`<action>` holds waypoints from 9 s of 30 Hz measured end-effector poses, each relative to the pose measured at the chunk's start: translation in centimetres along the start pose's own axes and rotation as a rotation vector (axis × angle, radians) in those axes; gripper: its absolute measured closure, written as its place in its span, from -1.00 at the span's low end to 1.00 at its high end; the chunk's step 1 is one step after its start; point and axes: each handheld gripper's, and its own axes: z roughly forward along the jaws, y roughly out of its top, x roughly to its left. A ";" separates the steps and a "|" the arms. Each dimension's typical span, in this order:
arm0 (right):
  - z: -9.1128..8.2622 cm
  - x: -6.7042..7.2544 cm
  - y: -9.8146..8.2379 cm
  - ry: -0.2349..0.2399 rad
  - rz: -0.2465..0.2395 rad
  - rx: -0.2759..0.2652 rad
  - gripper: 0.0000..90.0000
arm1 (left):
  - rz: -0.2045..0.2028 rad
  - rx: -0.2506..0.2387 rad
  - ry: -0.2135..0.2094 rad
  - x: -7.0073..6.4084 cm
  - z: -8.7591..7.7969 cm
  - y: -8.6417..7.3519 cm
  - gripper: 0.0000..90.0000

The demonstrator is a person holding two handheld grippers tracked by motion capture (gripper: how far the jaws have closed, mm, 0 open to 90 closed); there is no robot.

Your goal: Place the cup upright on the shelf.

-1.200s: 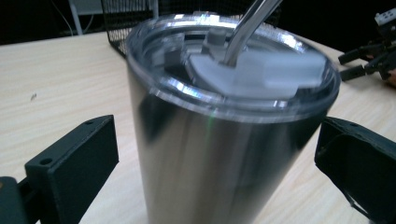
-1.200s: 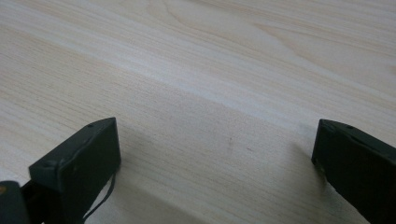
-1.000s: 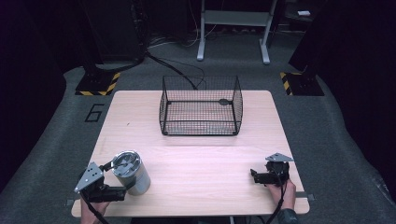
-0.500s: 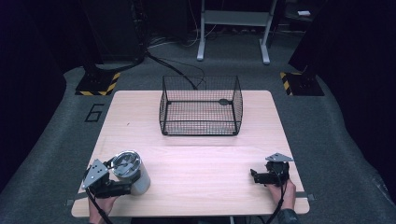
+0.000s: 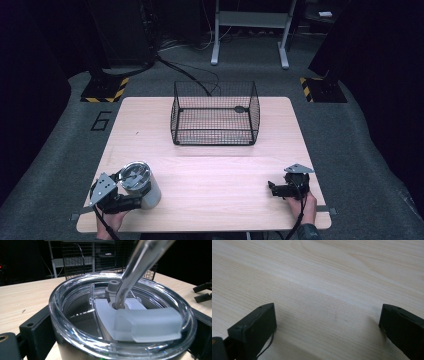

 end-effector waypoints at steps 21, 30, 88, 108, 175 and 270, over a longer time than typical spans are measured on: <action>0.1 0.0 0.2 0.015 -0.013 0.006 -1.00 | 0.031 0.014 -0.015 0.2 0.0 2.7 -0.92; 0.0 0.2 0.0 -0.001 0.008 0.003 -1.00 | 0.070 0.037 -0.044 -0.4 1.5 4.4 -0.92; -0.1 0.1 -0.1 0.015 0.003 0.000 -1.00 | 0.090 0.022 -0.150 -2.8 10.7 13.0 -0.92; 0.0 0.0 -0.1 0.015 -0.002 -0.003 -1.00 | 0.080 0.003 -0.167 -2.6 12.7 15.4 -0.92; 0.0 0.0 -0.1 0.016 -0.003 -0.002 -1.00 | 0.074 0.005 -0.074 -1.4 23.6 19.8 -0.92; -0.1 -0.1 -0.1 0.019 -0.025 0.000 -1.00 | 0.004 0.124 0.064 -2.3 33.9 11.6 -0.92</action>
